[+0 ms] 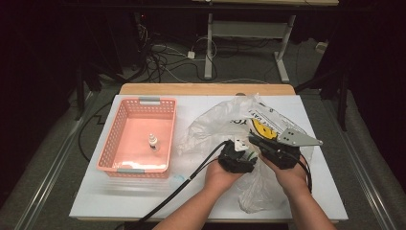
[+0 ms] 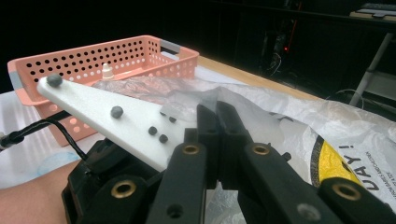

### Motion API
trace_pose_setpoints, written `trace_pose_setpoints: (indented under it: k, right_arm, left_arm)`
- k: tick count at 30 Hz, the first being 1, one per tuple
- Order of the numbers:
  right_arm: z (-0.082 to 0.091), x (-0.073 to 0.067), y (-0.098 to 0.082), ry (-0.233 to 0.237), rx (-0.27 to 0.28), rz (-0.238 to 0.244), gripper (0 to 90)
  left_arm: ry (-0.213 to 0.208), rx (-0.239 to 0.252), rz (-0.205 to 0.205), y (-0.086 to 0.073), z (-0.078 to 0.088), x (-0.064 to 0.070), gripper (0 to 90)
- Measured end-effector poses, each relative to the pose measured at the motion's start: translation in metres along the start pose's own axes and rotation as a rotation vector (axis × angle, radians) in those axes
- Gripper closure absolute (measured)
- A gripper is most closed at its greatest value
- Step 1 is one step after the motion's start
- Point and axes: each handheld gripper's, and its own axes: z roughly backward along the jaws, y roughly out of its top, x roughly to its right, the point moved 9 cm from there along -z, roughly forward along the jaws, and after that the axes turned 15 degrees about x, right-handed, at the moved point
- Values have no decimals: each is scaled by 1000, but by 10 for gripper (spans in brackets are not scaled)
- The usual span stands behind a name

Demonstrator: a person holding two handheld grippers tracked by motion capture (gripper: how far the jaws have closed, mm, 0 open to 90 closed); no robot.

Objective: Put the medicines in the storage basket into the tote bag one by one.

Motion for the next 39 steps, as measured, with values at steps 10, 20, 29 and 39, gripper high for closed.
trace_pose_setpoints:
  k: [10, 20, 29, 39]
  right_arm:
    - [0, -1, 0, -1, -1, 1, 900]
    - [1, 0, 0, -4, -4, 0, 900]
    - [1, -2, 0, -3, -4, 0, 900]
    - [0, -3, -2, -5, -11, -1, 900]
  left_arm:
    - [-30, -4, 13, -5, 30, 1, 251]
    - [-77, 24, 45, -6, 72, 4, 257]
    - [-96, 35, 57, -8, 116, 0, 252]
    - [-56, 41, 41, -5, 157, -14, 140]
